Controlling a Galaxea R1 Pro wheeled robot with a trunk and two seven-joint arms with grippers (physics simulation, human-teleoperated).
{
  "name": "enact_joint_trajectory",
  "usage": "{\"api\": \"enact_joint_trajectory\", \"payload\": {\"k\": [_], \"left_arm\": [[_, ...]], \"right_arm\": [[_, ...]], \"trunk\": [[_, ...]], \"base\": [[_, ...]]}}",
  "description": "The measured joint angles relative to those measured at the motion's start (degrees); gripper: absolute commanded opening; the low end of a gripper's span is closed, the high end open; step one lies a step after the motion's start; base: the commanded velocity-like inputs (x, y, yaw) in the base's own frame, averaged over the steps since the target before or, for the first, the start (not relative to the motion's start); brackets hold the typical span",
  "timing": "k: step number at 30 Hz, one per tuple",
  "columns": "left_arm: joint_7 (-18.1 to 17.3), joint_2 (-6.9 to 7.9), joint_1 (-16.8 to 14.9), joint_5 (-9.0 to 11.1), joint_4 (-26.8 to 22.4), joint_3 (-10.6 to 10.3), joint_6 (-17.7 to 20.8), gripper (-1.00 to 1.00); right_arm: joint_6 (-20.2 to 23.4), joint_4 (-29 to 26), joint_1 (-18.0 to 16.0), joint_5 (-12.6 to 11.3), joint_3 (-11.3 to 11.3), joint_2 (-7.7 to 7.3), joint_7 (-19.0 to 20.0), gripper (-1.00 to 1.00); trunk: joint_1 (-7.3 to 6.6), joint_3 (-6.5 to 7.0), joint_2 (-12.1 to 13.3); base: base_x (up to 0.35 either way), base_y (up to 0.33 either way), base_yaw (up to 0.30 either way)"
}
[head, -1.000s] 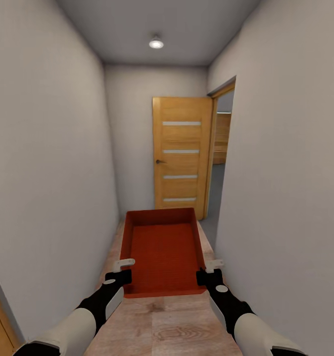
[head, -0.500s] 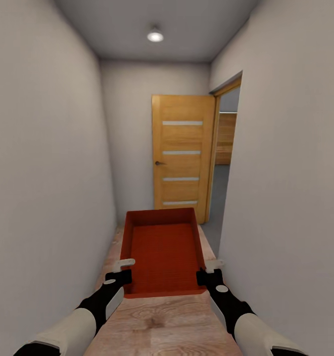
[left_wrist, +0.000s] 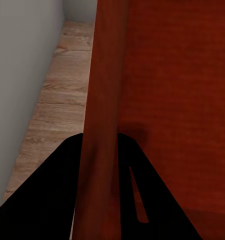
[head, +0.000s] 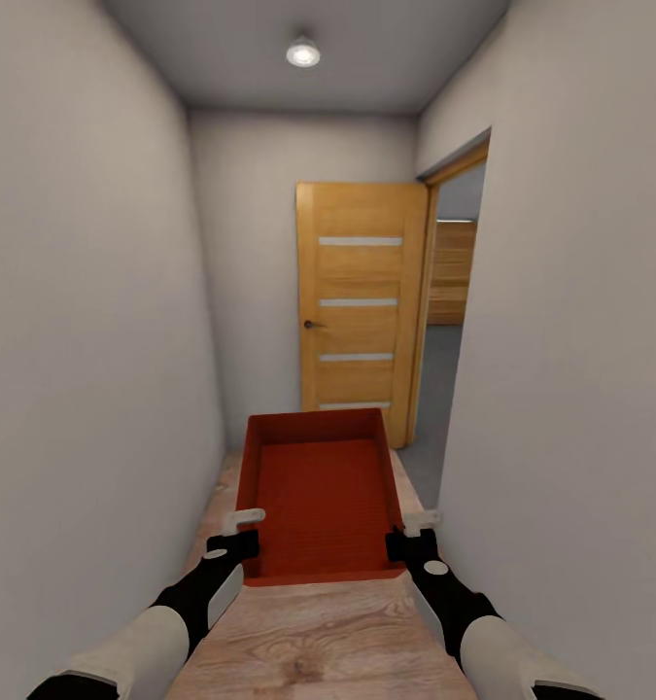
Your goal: Move the two storage containers from the living room to the garage. In the garage, place one container on the floor and stack the other container on top of it (either order is fine).
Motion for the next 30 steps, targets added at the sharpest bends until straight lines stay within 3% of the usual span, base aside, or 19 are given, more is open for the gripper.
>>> {"api": "enact_joint_trajectory", "payload": {"k": [15,30], "left_arm": [[0.2,0.06,0.0,0.7,0.0,-0.7,0.0,-1.0],[-0.1,0.06,0.0,-0.1,0.0,0.1,0.0,-1.0]], "right_arm": [[0.0,0.0,0.0,0.0,0.0,-0.02,0.0,-1.0],[0.0,0.0,0.0,0.0,0.0,0.07,-0.1,-1.0]], "trunk": [[0.0,0.0,0.0],[0.0,0.0,0.0]], "base": [[0.323,0.0,0.0],[0.323,0.0,0.0]]}}
